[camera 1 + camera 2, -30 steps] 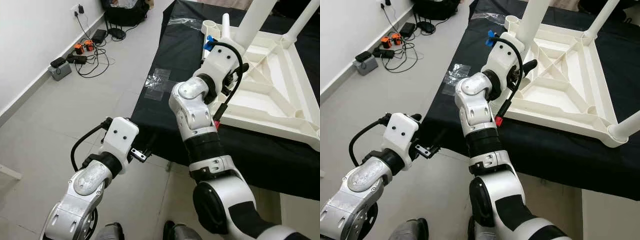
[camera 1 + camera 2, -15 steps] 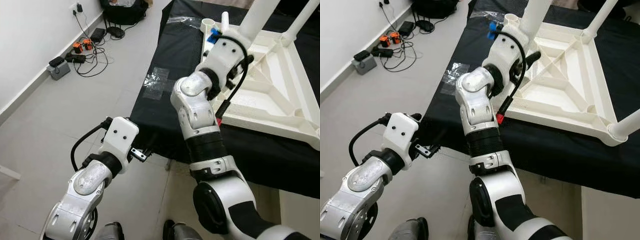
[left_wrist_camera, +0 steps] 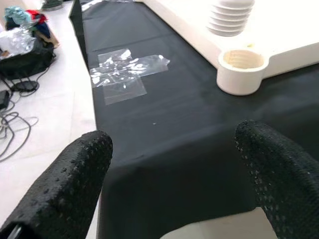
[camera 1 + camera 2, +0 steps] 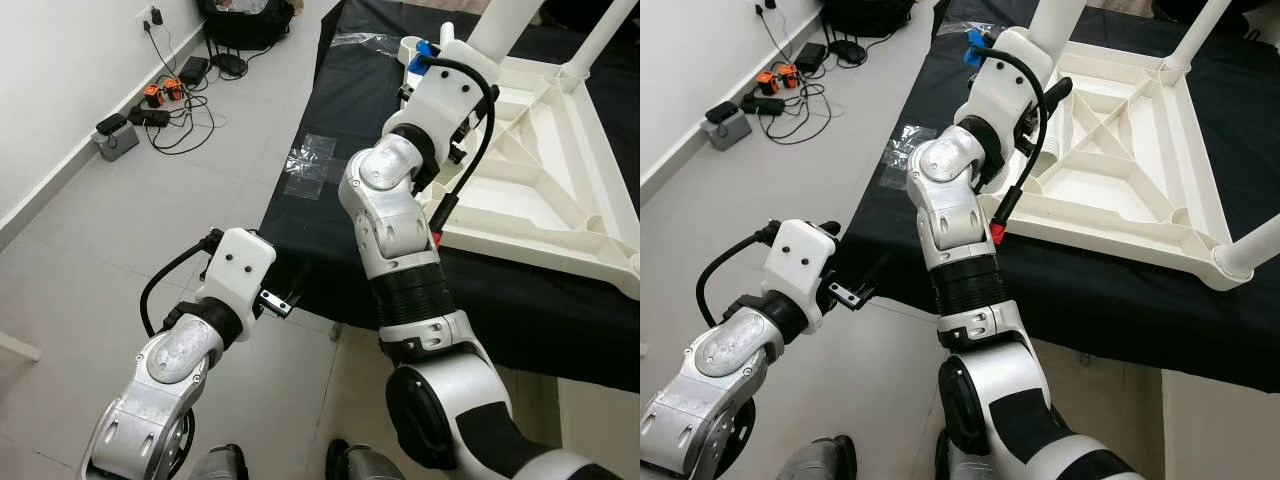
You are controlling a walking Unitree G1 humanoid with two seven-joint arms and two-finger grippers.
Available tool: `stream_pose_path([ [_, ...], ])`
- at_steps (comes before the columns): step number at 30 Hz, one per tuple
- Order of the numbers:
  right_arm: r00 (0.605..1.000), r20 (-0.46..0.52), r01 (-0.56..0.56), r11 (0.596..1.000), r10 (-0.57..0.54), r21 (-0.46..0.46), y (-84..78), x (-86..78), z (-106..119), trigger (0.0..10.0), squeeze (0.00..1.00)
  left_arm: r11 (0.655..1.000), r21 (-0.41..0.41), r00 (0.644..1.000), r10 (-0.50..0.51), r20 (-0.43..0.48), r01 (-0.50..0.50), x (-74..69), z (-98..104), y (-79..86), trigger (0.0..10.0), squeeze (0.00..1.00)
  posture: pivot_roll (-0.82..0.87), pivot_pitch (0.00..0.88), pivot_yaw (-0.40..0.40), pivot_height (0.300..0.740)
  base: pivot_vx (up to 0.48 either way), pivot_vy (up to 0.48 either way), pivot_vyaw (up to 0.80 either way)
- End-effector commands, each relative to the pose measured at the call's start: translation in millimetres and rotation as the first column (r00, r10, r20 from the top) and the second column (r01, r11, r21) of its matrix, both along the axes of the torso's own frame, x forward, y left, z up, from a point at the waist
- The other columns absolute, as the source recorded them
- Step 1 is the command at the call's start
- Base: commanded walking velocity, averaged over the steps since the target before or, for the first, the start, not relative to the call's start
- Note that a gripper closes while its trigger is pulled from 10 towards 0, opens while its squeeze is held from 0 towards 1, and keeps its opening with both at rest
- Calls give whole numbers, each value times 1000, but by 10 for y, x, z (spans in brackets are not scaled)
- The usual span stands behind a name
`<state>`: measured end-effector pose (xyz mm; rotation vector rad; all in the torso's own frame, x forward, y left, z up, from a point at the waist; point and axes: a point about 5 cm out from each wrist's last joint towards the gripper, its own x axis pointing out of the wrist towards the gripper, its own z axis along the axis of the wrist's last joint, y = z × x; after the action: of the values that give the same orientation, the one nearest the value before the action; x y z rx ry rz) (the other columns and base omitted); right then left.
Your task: Building children table
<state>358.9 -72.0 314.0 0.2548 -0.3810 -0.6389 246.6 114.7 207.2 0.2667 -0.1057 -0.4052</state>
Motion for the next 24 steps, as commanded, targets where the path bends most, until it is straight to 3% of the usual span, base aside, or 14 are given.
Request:
stream_pose_path([
  [1,992,-21,-122,992,123,35,33,11,-46,10000,0,997,58,998,50,32,-52,107,31,122,10000,0,86,195,-74,740,0,0,0],
  [3,992,-21,-122,992,123,35,33,11,-46,10000,0,997,58,998,50,32,-52,107,31,122,10000,0,86,195,-74,740,0,0,0],
  [5,954,-45,-294,953,297,70,83,37,-124,10000,0,988,112,991,91,96,-101,293,152,225,10000,0,86,193,-72,740,0,0,0],
  [6,954,-45,-294,953,297,70,83,37,-124,10000,0,988,112,991,91,96,-101,293,152,225,10000,0,86,193,-72,740,0,0,0],
  [8,917,-39,-393,916,397,77,100,37,-163,10000,0,986,134,988,77,133,-95,398,224,221,10000,1000,80,189,-69,740,0,0,0],
  [9,917,-39,-393,916,397,77,100,37,-163,10000,0,986,134,988,77,133,-95,398,224,221,10000,1000,80,189,-69,740,0,0,0],
  [10,887,-25,-458,885,462,84,106,27,-172,10000,0,987,147,989,36,141,-57,443,239,165,10000,1000,78,185,-66,740,0,0,0],
  [17,838,13,-544,835,545,84,155,-4,-122,10000,0,991,135,993,0,114,-16,475,197,91,10000,1000,74,178,-62,740,0,0,0],
  [18,816,25,-577,812,577,88,182,-16,-99,10000,0,992,125,995,-31,98,18,476,173,44,10000,0,74,178,-62,740,0,0,0],
  [21,744,58,-668,740,666,74,254,-49,-33,10000,0,990,109,993,-94,69,86,523,101,-46,10000,0,74,168,-63,740,0,0,0],
  [22,744,58,-668,740,666,74,254,-49,-33,10000,0,990,109,993,-94,69,86,523,101,-46,10000,0,74,168,-63,740,0,0,0],
  [24,702,70,-712,698,709,71,295,-67,-22,10000,0,988,135,993,-87,81,76,579,91,-35,10000,0,75,166,-63,740,0,0,0],
])
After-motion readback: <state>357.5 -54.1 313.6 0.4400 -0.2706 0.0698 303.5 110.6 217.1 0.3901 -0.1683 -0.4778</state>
